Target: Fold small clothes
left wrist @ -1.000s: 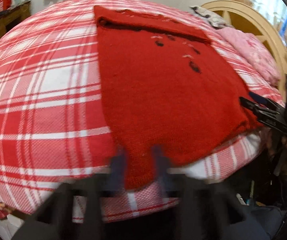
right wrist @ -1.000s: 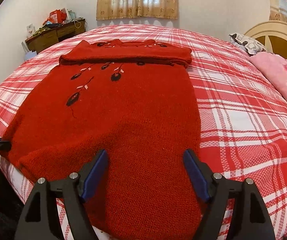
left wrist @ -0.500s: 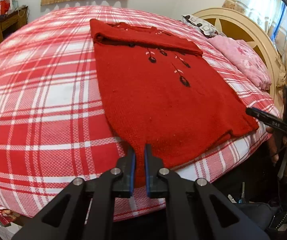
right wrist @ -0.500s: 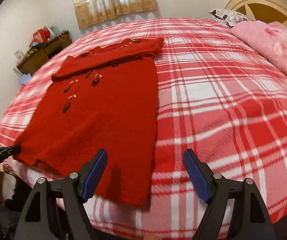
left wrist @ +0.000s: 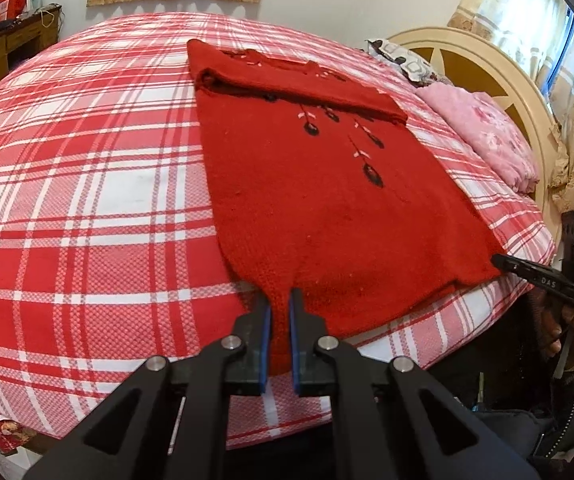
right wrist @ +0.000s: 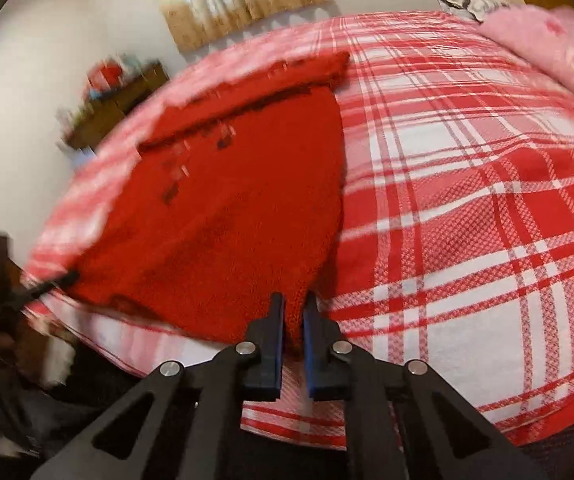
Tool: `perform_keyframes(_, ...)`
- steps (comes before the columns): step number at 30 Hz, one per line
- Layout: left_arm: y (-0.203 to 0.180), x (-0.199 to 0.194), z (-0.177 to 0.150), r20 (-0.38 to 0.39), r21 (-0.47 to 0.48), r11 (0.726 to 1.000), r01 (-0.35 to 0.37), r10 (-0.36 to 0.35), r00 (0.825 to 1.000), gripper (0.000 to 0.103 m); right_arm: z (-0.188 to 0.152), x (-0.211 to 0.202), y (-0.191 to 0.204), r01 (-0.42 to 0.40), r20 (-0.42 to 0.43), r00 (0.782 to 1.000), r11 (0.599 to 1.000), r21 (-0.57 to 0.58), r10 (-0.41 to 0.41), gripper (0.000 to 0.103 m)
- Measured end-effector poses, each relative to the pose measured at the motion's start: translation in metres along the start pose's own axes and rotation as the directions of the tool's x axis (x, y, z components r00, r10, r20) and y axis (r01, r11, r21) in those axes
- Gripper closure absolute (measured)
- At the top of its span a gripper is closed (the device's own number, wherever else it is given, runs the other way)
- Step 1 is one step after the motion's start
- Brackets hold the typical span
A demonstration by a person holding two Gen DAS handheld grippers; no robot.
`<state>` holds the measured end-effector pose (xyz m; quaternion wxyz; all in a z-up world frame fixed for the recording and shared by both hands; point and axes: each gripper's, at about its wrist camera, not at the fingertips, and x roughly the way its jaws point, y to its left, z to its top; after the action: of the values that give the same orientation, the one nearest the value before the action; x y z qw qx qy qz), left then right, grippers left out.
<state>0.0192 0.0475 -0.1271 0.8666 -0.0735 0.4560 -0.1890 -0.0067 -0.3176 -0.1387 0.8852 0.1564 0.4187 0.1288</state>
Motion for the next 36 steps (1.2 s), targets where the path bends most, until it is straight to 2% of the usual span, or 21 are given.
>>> perform_keyframes(4,0.003,-0.003,0.004,0.019,-0.013,0.999,0.031,-0.031,0.999,0.095,0.008,-0.019,-0.002,-0.083,0.101,0.992,0.996,0.043,0.078,0.096)
perform_keyframes(10,0.01,-0.014,0.024,0.074,-0.028,0.997,0.078,-0.076,0.994,0.095,0.027,-0.022,-0.002,-0.114,0.169,0.981,0.99,0.083,0.099,0.096)
perform_keyframes(15,0.014,-0.016,0.047,0.111,-0.041,0.993,0.111,-0.106,0.988,0.095,0.056,-0.025,-0.002,-0.147,0.225,0.966,0.985,0.092,0.123,0.096)
perform_keyframes(21,0.018,-0.014,0.08,0.141,-0.048,0.989,0.137,-0.129,0.981,0.095,0.094,-0.021,-0.003,-0.148,0.271,0.956,0.984,0.102,0.116,0.096)
perform_keyframes(26,0.022,-0.014,0.106,0.176,-0.038,0.991,0.127,-0.119,0.977,0.095,0.126,-0.016,-0.002,-0.13,0.295,0.951,0.986,0.1,0.095,0.096)
perform_keyframes(32,0.026,-0.01,0.132,0.199,-0.035,0.991,0.13,-0.121,0.973,0.095,0.156,-0.013,0.007,-0.122,0.322,0.942,0.99,0.076,0.091,0.096)
perform_keyframes(36,0.025,-0.013,0.145,0.222,-0.016,0.991,0.131,-0.124,0.967,0.095,0.169,-0.004,0.009,-0.116,0.314,0.945,0.991,0.069,0.089,0.096)
